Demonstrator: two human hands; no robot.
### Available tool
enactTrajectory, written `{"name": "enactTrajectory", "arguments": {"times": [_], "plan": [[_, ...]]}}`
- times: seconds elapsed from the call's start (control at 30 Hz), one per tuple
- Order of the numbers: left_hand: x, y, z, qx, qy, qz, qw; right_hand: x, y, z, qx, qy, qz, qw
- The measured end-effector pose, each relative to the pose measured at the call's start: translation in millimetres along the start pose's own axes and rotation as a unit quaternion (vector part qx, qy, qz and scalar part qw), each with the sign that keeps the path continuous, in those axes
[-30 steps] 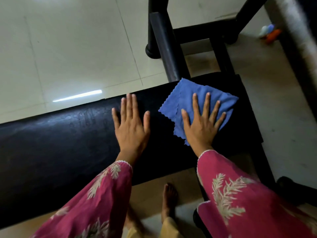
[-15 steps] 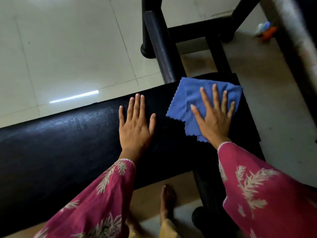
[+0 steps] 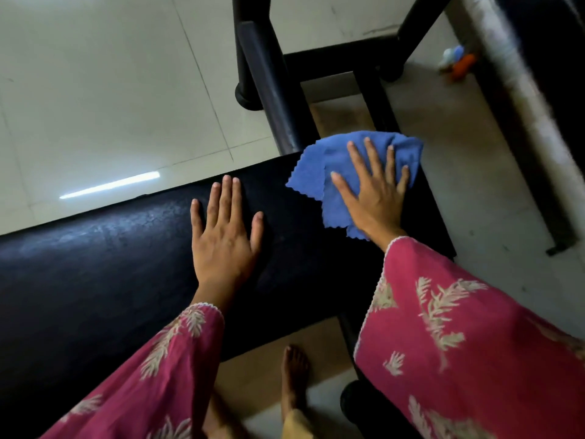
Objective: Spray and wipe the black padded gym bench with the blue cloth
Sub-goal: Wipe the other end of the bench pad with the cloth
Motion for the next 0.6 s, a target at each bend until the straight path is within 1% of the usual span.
{"name": "enactTrajectory", "arguments": {"times": [0.07, 0.1, 0.13, 0.2, 0.23, 0.27, 0.33, 0.37, 0.47, 0.5, 0.53, 0.57, 0.6], "plan": [[-0.1, 0.2, 1.3, 0.002, 0.004, 0.001, 1.0, -8.4, 5.9, -1.0, -0.025, 0.018, 0.109, 0.994], [-0.3, 0.0, 1.6, 0.001, 0.005, 0.0, 1.0, -7.1, 5.0, 0.6, -0.028, 0.018, 0.13, 0.991], [-0.5, 0.3, 1.5, 0.0, 0.006, -0.001, 1.0, -4.6, 2.6, 2.1, -0.022, 0.005, 0.099, 0.995], [-0.2, 0.8, 1.7, 0.001, 0.005, 0.001, 1.0, -10.0, 1.8, 0.2, 0.003, -0.013, -0.011, 1.0], [-0.2, 0.9, 1.8, 0.0, 0.004, 0.001, 1.0, -18.4, 7.7, -1.1, 0.009, -0.009, -0.031, 0.999], [-0.5, 0.8, 1.7, 0.0, 0.004, 0.002, 1.0, -27.7, 14.5, -2.6, 0.006, -0.004, -0.007, 1.0], [-1.2, 0.4, 1.9, 0.001, 0.003, 0.003, 1.0, -34.7, 18.5, -2.5, -0.017, 0.014, 0.08, 0.997], [-1.0, 0.3, 2.2, 0.0, 0.003, 0.001, 1.0, -31.0, 14.3, -2.6, -0.022, 0.013, 0.082, 0.996], [-0.3, -0.1, 2.2, -0.001, 0.001, 0.001, 1.0, -36.4, -3.2, -5.5, 0.002, -0.015, -0.05, 0.999], [0.0, -0.4, 1.9, -0.003, 0.0, 0.002, 1.0, -45.5, -3.4, -8.5, 0.02, -0.017, -0.052, 0.998], [0.1, -0.5, 1.8, -0.002, 0.0, 0.003, 1.0, -54.9, -2.2, -9.6, 0.022, -0.013, -0.007, 1.0], [0.2, -0.3, 2.1, -0.001, 0.001, 0.004, 1.0, -59.9, -2.2, -9.5, 0.012, -0.006, 0.058, 0.998], [0.0, -0.4, 2.3, 0.0, 0.002, 0.004, 1.0, -60.1, -5.5, -9.3, 0.0, -0.004, 0.106, 0.994]]}}
Point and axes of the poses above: each hand's wrist, its own y-axis towards the middle knuckle, its own z-axis out of the palm, x = y × z, the point moved 2 cm from there along y, towards the middle knuckle, and after that the axes turned 12 degrees about -x, right-handed, at the moved point
